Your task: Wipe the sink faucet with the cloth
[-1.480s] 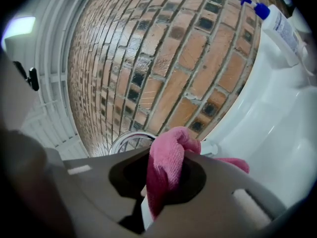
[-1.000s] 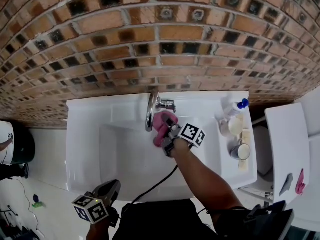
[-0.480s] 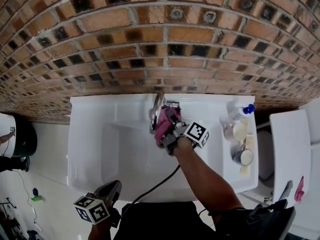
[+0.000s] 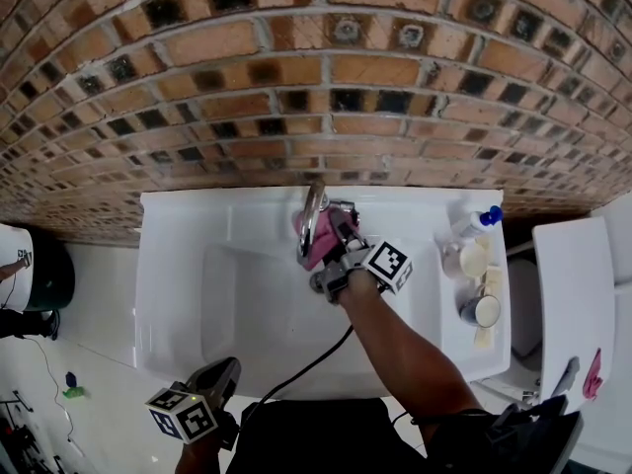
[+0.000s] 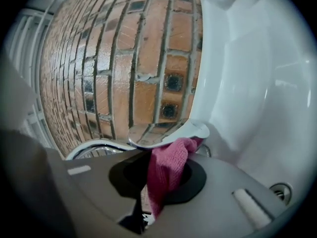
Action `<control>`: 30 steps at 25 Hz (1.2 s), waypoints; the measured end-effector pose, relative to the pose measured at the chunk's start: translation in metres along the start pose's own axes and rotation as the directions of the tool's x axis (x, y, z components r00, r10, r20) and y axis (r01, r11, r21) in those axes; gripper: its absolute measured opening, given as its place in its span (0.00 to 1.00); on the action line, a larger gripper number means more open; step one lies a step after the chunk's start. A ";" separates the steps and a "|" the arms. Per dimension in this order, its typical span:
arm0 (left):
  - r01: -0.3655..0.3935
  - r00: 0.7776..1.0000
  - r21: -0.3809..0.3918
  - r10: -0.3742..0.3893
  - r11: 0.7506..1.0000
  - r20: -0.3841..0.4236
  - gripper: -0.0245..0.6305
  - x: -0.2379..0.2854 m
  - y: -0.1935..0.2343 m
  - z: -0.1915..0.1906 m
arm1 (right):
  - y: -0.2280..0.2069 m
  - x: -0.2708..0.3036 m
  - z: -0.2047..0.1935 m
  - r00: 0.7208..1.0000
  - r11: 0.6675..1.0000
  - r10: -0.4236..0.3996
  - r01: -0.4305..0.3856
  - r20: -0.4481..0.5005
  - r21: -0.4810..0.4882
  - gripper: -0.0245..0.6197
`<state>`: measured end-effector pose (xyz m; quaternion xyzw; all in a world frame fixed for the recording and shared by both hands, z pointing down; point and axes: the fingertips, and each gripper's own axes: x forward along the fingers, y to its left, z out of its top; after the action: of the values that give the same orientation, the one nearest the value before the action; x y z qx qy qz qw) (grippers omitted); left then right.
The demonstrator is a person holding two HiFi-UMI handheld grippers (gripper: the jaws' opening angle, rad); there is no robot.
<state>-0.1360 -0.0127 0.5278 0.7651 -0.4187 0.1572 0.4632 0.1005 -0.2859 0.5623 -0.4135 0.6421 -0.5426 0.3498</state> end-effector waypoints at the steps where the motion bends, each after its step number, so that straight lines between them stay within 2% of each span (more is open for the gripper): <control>1: -0.001 1.000 0.000 0.001 1.000 0.001 0.04 0.000 0.000 -0.001 | -0.002 -0.001 -0.006 0.999 0.999 -0.021 0.020 -0.023 -0.035 0.11; 3: -0.011 1.000 0.007 0.011 1.000 0.006 0.04 -0.001 0.000 -0.001 | -0.017 -0.005 -0.020 0.993 0.992 -0.092 0.085 -0.072 -0.090 0.11; 6: -0.016 1.000 0.002 0.016 1.000 0.011 0.04 -0.003 -0.001 -0.004 | -0.044 -0.004 -0.031 0.982 0.984 -0.165 0.157 -0.095 -0.082 0.11; 12: -0.040 0.999 -0.027 0.041 0.999 0.029 0.04 -0.017 0.007 -0.010 | -0.042 0.008 -0.023 0.990 0.988 -0.142 0.142 -0.012 0.053 0.11; 19: -0.034 0.998 -0.023 0.035 0.999 0.051 0.04 -0.020 0.007 -0.011 | 0.016 0.009 -0.022 1.000 0.998 0.028 -0.028 -0.004 0.063 0.11; 22: -0.013 0.999 -0.018 0.014 1.000 0.053 0.04 -0.016 0.002 -0.011 | 0.055 0.010 -0.013 0.989 0.987 0.147 -0.148 0.019 0.066 0.11; 27: -0.002 0.997 -0.003 0.002 1.000 0.071 0.04 -0.016 -0.005 -0.007 | 0.088 0.009 -0.004 0.972 0.964 0.232 -0.236 0.046 0.125 0.11; 30: -0.004 0.996 0.007 0.003 1.000 0.086 0.04 -0.019 -0.009 -0.003 | 0.109 0.004 0.000 0.954 0.946 0.296 -0.301 0.059 0.123 0.11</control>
<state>-0.1395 0.0013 0.5119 0.7722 -0.4388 0.1267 0.4417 0.0826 -0.2825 0.4550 -0.2985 0.6533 -0.5160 0.4668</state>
